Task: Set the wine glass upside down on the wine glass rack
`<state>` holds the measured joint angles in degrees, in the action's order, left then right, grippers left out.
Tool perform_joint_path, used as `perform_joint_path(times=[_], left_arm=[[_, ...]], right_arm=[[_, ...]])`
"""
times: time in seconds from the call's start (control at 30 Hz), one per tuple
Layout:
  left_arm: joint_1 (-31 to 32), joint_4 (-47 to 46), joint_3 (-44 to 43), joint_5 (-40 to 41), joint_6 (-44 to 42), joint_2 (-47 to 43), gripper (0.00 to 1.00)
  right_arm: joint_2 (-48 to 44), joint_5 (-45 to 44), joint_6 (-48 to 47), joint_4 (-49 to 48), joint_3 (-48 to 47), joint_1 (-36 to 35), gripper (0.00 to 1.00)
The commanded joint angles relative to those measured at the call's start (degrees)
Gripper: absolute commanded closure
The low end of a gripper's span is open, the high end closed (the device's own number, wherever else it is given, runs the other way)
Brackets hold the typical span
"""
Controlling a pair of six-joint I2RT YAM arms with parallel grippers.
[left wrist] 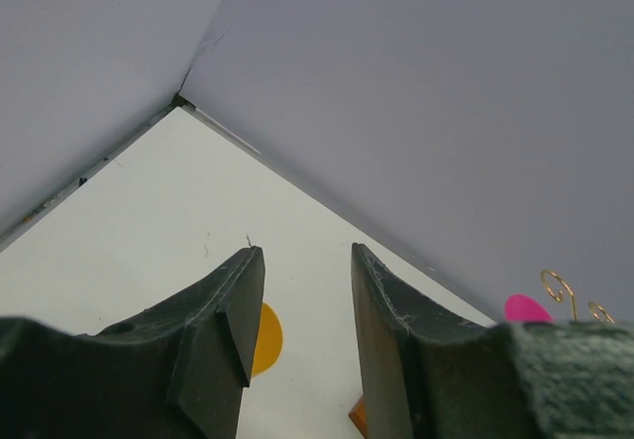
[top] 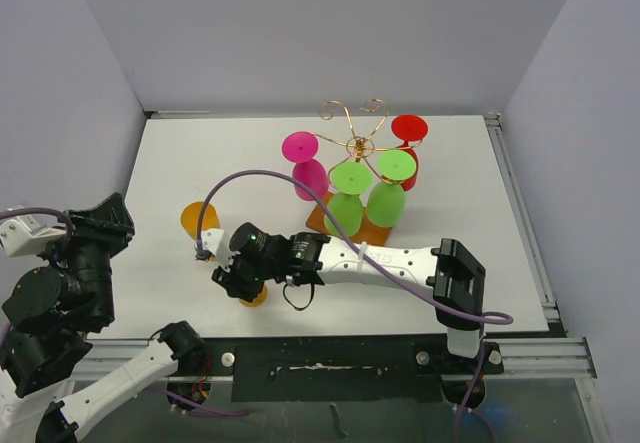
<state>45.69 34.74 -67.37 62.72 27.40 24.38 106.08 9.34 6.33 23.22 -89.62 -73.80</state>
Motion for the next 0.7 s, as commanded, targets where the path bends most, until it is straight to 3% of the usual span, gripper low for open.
perform_joint_path(times=[0.0,0.13,0.3,0.57,0.67], left_arm=[[0.2,0.3,-1.2,-0.9,1.4,0.5,0.63],[0.3,0.1,-1.2,-1.6,1.9,0.4,0.63],[0.3,-0.5,-1.6,-3.9,2.8,1.3,0.63],[0.9,-0.8,3.5,-6.2,6.9,2.9,0.56],[1.6,-3.0,6.1,-9.1,8.0,3.7,0.47]], right_arm=[[-0.7,-2.4,-2.3,0.0,-2.6,-0.4,0.72],[-1.1,-4.1,-3.0,-0.4,-2.3,-0.5,0.87],[-4.3,-7.8,-3.0,-5.0,0.1,-0.4,0.99],[-16.0,-16.7,-4.8,-13.8,7.9,-0.6,1.00],[-21.4,-19.9,-5.5,-18.7,12.7,-0.6,1.00]])
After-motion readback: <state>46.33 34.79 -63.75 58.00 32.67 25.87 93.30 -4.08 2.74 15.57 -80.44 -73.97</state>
